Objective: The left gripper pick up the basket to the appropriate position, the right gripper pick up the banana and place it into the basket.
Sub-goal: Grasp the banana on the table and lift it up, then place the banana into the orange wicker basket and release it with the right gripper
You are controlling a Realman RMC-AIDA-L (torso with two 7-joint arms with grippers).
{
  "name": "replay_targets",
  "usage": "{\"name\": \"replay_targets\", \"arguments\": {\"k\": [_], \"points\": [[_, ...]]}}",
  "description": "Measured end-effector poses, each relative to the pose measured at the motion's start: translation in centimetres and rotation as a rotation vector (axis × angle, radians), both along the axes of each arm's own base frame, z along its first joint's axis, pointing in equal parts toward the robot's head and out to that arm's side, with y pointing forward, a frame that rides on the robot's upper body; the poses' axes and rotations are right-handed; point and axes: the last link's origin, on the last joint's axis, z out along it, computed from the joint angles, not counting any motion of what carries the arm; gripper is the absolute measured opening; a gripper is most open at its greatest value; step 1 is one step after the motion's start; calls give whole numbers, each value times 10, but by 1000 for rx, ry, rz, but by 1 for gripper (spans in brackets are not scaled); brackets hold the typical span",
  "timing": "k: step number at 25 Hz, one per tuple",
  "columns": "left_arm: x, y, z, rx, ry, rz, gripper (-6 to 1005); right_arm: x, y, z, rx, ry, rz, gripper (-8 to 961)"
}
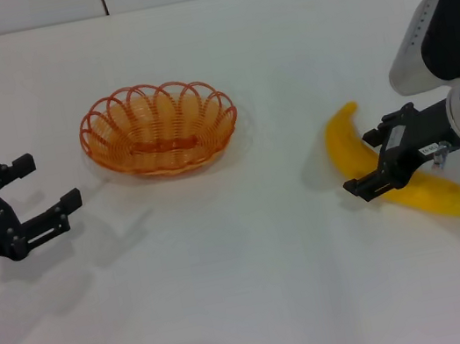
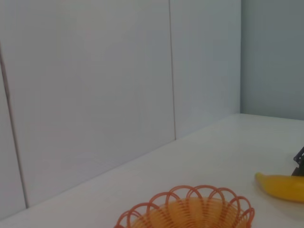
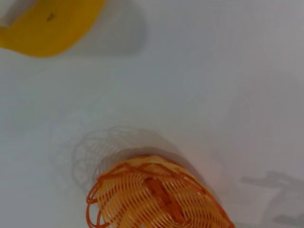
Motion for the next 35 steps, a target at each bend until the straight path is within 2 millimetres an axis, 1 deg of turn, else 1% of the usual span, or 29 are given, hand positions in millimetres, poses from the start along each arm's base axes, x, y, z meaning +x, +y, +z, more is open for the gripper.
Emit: {"name": "replay_targets", "arguments": {"k": [7,13,18,20,23,25,28,31,35], "points": [[0,0,0,1,-2,1,856,-1,1,-1,-5,1,-7,842],[0,0,0,2,-2,1,856,-1,4,-2,-21,-2,-29,771],[0,0,0,1,-2,1,856,-7,7,5,4,8,-8,712],[0,0,0,1,-2,1,856,-12,8,9,18,13,11,631],[0,0,0,2,-2,1,856,-24,8,14,30,19,60,510],[0,0,0,2,-2,1,856,-38,9,15,26,24,118,499],[0,0,0,2,-2,0,856,-60,11,10,1,28,204,493],[1,1,0,0,-2,-4,856,-85,16,1,-35,18,293,493],[3,2,-1,-3,-2,-9,856,-117,20,-18,-74,1,415,493]]}}
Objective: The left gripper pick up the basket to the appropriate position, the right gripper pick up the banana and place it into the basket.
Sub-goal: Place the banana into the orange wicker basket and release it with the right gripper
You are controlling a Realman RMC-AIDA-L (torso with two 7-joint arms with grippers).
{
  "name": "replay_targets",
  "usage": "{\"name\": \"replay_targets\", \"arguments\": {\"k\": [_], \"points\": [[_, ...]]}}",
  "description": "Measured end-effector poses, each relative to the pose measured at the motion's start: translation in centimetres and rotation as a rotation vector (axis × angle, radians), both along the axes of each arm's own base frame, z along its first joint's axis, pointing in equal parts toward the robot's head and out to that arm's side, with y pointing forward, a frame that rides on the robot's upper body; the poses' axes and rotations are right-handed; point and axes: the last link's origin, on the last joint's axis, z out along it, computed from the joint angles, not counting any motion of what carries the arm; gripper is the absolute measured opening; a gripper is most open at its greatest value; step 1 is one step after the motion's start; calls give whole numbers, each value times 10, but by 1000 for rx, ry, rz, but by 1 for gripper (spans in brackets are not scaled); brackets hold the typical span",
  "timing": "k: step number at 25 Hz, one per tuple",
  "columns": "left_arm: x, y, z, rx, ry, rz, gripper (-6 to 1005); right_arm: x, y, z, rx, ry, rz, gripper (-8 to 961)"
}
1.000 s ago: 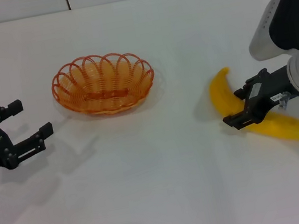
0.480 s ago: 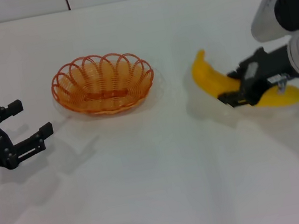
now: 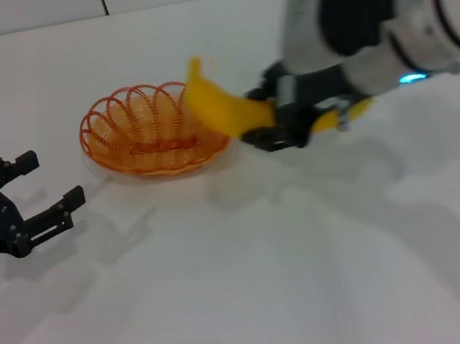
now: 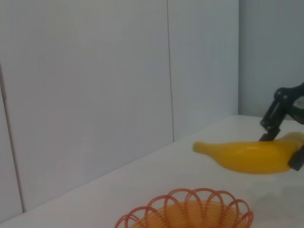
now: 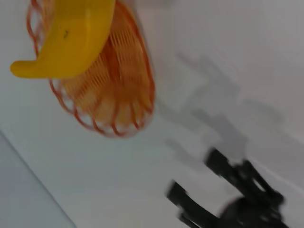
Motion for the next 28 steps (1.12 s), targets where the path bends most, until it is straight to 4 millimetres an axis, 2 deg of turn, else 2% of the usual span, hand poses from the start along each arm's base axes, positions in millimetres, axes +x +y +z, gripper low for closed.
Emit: {"name": "replay_targets", "arguments": {"k": [3,9,20,28], "points": [[1,0,-1,-3,1,-3,856,-16,4,-13,2,-2,68,493],[2,2,-2,-7,2,-10,856,-28,15,-30,26,-6,127,492],[0,0,-8,-6,-2,-12,856,-29,26,-55,50,-29,171,492],[3,3,-9,-10,-1,-23,857,-31,25,-70,57,-39,225,492]]}}
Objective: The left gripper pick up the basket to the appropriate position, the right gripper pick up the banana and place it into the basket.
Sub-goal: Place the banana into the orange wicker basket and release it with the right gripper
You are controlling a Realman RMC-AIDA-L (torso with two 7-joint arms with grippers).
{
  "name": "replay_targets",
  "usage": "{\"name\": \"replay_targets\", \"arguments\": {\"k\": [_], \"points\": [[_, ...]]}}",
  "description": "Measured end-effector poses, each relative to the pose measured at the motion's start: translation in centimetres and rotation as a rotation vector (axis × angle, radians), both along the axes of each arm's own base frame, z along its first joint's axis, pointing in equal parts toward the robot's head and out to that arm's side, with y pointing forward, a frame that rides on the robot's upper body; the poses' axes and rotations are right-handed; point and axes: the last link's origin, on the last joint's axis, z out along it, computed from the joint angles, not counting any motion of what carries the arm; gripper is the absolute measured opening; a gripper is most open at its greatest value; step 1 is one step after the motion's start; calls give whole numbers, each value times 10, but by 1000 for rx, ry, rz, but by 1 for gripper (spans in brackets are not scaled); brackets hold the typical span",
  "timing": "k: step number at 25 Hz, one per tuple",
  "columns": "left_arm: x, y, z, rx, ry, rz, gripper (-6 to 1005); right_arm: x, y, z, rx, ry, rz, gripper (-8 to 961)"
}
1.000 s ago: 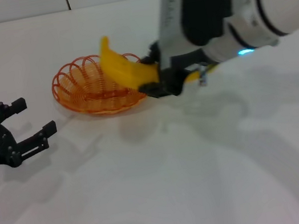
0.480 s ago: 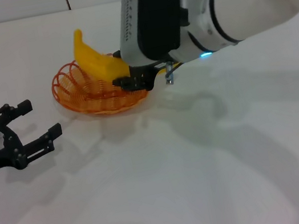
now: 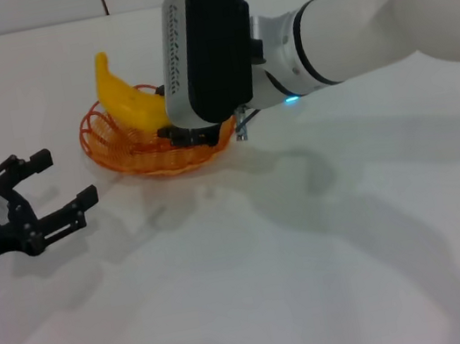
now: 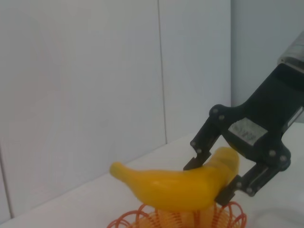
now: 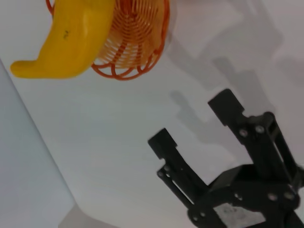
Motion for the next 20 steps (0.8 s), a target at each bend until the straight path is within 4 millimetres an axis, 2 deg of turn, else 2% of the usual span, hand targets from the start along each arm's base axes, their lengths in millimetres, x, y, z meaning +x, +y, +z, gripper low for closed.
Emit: {"name": "replay_targets", "arguments": {"k": [8,20], "points": [[-1,0,-2,-3,-6,5,857,-4,-1,-3,4,18,14,531],[2,2,-3,-5,-8,-4,857,0,3,-7,5,12,1,621]]}}
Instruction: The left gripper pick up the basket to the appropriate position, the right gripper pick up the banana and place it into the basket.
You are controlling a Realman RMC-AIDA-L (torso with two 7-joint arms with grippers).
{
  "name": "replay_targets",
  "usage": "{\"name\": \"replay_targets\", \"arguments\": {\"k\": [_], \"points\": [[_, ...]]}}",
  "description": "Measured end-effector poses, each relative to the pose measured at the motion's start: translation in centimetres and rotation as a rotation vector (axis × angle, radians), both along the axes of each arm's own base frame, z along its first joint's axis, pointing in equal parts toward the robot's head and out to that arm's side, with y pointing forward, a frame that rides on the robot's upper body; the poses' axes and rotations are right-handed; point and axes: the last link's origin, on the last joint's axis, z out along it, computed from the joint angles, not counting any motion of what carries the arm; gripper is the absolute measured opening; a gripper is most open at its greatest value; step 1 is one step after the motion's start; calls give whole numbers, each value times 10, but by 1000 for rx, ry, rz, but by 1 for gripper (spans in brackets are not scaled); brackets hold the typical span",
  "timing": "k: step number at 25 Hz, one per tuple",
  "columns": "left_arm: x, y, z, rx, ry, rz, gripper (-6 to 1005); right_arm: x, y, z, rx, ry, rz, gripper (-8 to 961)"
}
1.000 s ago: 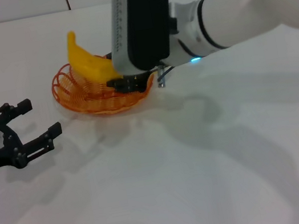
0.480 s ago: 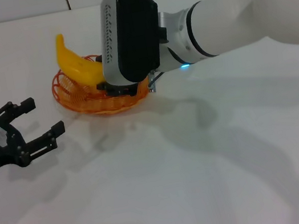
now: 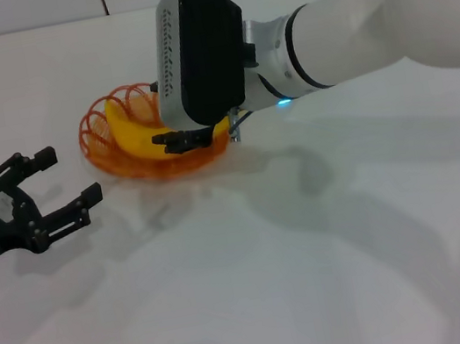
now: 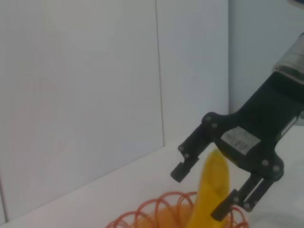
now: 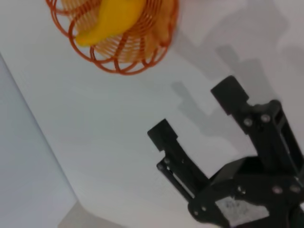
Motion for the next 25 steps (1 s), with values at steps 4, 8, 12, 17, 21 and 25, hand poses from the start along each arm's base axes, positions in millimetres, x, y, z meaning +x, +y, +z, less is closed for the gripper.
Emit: {"name": "replay_targets", "arguments": {"k": [4,8,12,17,21,25], "points": [[-1,-1,0,-1,-1,3,857,-4,-2,-1,-5,22,-1,651],[-3,-4,0,0,-2,11,857,-5,-11,8,5,76,-4,760],[-5,-5,0,1,-2,17,857,-3,-27,31,22,138,15,772],[-7,-7,1,3,0,23,857,10,-45,52,-64,219,-13,777],[-7,-7,1,4,0,23,857,32,-49,76,-121,322,-66,776],[-8,-7,1,7,1,24,857,59,-49,95,-150,436,-122,776]]}}
